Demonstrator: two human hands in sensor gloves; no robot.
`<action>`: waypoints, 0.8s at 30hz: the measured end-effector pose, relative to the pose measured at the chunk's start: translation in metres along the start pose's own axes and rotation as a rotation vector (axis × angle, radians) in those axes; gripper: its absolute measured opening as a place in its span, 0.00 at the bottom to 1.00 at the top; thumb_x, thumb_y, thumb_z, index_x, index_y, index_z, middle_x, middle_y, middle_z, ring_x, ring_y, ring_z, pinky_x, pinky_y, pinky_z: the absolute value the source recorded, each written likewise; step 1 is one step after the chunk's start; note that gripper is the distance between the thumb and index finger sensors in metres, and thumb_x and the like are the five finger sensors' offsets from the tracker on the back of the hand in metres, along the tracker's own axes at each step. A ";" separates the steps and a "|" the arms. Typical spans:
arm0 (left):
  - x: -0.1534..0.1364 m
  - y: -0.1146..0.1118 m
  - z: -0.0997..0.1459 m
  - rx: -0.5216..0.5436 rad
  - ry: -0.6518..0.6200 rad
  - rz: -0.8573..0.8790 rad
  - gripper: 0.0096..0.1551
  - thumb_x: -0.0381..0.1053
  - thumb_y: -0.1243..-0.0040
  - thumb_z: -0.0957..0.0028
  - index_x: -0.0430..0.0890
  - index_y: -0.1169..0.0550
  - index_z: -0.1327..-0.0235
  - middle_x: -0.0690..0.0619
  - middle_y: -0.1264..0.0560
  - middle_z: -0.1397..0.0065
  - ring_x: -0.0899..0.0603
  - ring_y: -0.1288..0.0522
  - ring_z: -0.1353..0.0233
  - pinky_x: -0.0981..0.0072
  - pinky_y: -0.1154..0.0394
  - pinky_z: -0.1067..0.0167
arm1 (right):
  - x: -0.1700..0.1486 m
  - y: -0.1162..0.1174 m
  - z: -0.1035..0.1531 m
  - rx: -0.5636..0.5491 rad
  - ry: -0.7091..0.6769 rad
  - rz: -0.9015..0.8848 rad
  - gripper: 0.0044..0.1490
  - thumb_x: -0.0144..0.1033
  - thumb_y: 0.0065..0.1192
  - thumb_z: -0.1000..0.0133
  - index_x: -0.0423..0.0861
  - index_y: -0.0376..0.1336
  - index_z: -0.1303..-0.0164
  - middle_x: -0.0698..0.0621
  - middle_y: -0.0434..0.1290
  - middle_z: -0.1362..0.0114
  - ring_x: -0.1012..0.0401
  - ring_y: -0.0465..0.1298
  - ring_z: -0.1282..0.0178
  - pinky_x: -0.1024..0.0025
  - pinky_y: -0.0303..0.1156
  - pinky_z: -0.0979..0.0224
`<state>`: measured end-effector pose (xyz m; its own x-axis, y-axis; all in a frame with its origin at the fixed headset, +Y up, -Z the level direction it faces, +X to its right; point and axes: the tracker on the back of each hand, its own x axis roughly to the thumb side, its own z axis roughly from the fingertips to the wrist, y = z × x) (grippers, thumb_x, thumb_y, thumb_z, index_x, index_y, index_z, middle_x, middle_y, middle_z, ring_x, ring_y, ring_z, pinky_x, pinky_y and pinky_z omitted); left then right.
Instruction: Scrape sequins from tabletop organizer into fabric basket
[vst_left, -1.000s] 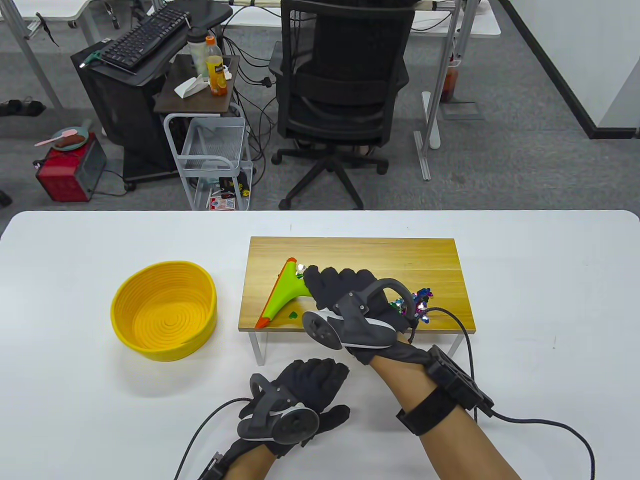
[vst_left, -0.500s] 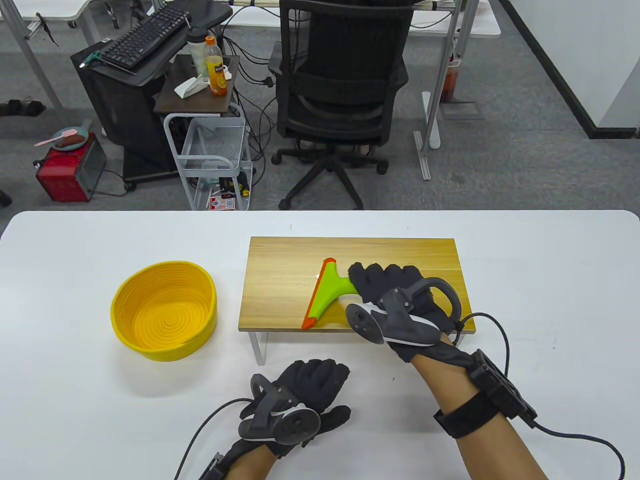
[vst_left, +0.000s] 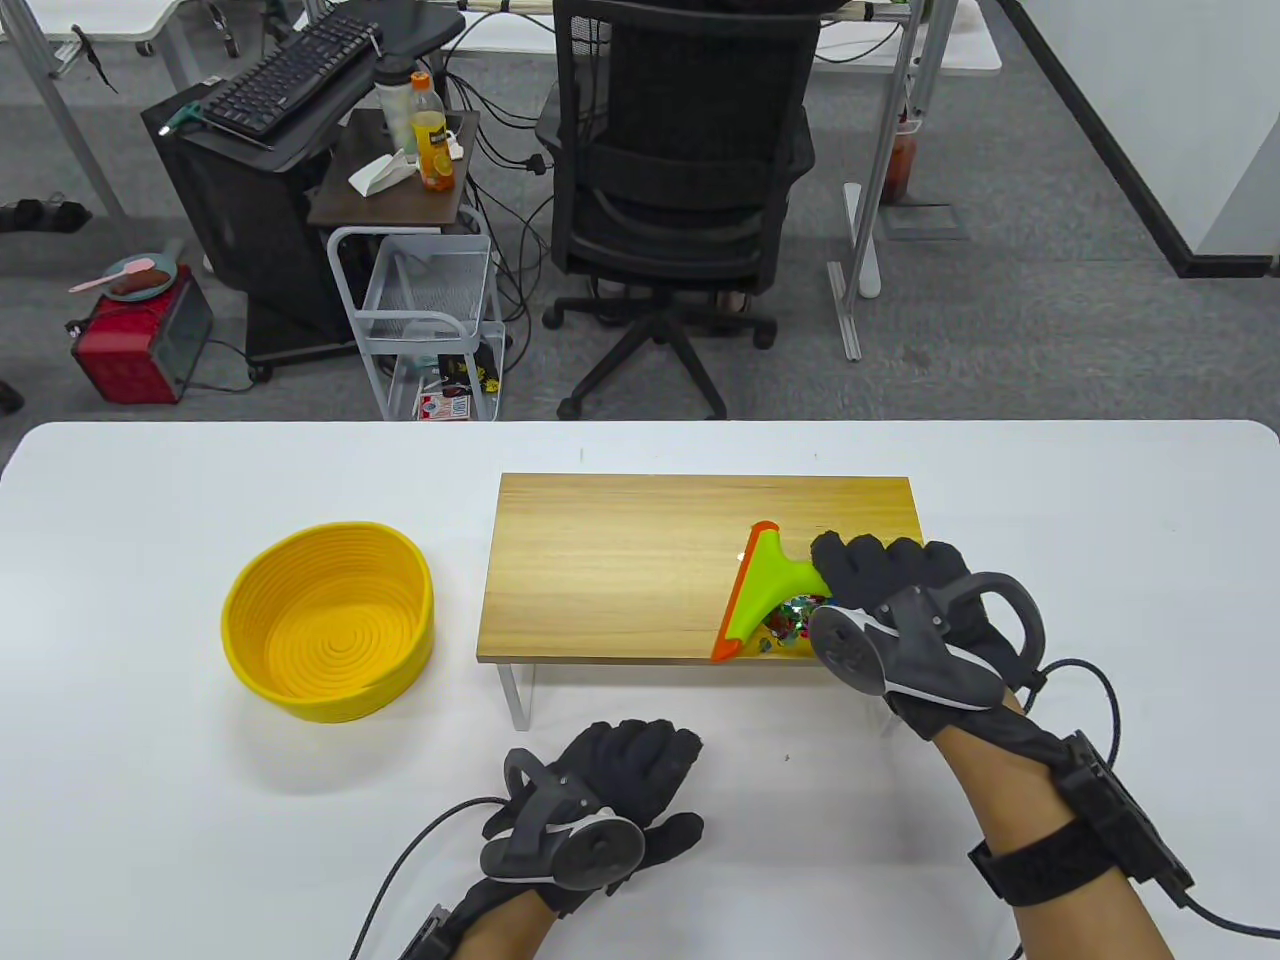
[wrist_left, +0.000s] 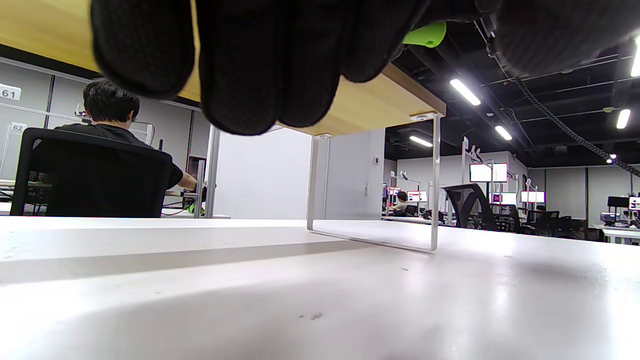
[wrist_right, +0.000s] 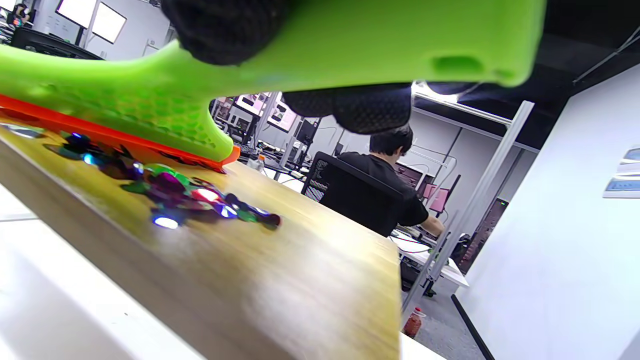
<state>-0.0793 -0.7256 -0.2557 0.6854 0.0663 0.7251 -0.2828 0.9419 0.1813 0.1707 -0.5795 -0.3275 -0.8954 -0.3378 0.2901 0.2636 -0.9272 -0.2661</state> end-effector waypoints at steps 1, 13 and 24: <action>0.000 0.000 0.000 -0.001 -0.001 -0.001 0.46 0.75 0.43 0.56 0.46 0.28 0.33 0.41 0.22 0.31 0.34 0.19 0.38 0.34 0.23 0.43 | -0.004 0.001 0.002 0.002 0.008 0.002 0.39 0.35 0.53 0.45 0.49 0.56 0.18 0.46 0.69 0.22 0.44 0.76 0.31 0.41 0.68 0.27; 0.001 -0.001 -0.001 -0.001 0.000 -0.003 0.46 0.75 0.43 0.56 0.46 0.28 0.33 0.41 0.22 0.31 0.34 0.19 0.38 0.34 0.23 0.43 | -0.020 -0.012 0.015 -0.066 0.056 -0.028 0.39 0.37 0.54 0.43 0.48 0.56 0.18 0.45 0.70 0.23 0.44 0.76 0.33 0.42 0.69 0.28; 0.001 -0.001 0.000 0.000 -0.001 -0.003 0.46 0.75 0.43 0.56 0.46 0.28 0.33 0.41 0.22 0.31 0.34 0.19 0.38 0.34 0.23 0.43 | -0.002 -0.012 0.003 -0.118 0.166 0.021 0.36 0.45 0.65 0.38 0.42 0.62 0.22 0.40 0.77 0.31 0.47 0.83 0.48 0.60 0.80 0.48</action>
<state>-0.0783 -0.7259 -0.2555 0.6856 0.0628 0.7253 -0.2806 0.9421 0.1837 0.1707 -0.5685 -0.3223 -0.9394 -0.3170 0.1308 0.2480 -0.8914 -0.3793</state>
